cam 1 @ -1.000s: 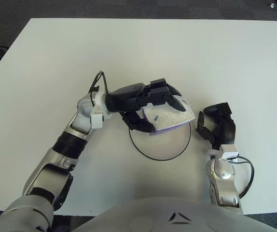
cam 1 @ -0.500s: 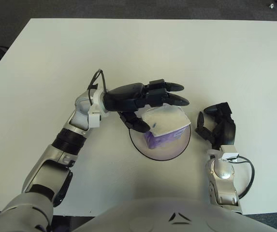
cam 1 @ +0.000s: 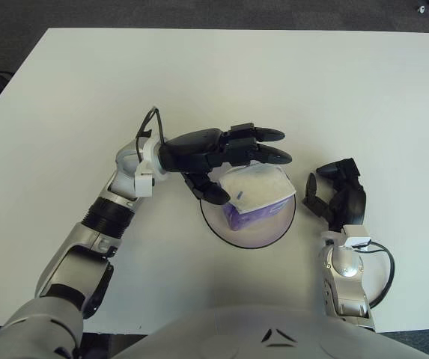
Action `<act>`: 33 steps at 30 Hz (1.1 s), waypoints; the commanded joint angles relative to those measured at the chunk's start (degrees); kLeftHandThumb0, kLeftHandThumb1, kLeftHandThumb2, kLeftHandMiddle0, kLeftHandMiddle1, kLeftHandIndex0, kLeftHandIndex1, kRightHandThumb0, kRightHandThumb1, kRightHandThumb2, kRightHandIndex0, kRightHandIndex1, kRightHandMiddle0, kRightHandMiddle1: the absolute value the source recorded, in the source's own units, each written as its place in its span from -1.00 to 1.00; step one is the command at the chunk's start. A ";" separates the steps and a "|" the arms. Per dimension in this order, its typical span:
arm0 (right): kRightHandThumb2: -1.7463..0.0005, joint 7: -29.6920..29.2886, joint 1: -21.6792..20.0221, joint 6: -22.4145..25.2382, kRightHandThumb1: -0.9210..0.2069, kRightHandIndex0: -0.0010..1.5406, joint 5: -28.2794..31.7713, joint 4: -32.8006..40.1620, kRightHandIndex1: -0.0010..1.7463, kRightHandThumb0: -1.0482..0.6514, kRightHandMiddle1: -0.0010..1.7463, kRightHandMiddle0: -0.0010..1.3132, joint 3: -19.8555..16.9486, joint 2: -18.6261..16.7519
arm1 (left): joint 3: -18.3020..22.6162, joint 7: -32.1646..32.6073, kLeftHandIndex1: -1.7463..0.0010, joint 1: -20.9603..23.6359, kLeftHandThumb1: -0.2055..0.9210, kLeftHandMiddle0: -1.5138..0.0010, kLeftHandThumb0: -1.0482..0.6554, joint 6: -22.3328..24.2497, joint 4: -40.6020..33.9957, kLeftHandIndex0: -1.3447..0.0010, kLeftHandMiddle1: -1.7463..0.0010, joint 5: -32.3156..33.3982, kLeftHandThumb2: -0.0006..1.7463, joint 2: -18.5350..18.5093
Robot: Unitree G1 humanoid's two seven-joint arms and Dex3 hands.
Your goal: Put the tissue paper into the plate.
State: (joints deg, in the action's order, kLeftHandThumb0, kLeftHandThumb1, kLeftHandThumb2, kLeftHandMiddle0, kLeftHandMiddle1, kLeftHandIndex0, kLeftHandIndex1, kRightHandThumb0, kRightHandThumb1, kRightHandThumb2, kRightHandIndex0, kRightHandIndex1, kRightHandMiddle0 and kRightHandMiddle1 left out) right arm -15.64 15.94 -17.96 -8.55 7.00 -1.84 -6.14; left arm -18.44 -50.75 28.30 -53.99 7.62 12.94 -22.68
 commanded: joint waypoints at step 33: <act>-0.19 1.30 3.56 -1.07 -0.33 -0.34 -0.73 -5.12 0.76 -0.25 1.00 -0.34 0.15 0.82 | 14.65 30.59 -0.54 -3.05 0.69 0.90 -0.55 15.35 2.24 1.00 -0.46 -12.30 0.21 12.59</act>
State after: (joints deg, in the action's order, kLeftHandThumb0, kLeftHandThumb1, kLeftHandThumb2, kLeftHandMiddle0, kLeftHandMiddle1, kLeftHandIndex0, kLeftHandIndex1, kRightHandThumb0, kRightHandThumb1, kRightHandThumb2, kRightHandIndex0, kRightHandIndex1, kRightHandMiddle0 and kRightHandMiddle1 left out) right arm -15.11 16.50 -22.12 -9.96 5.42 -1.63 -5.40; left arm -6.48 -26.19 26.16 -37.53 10.68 3.68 -12.30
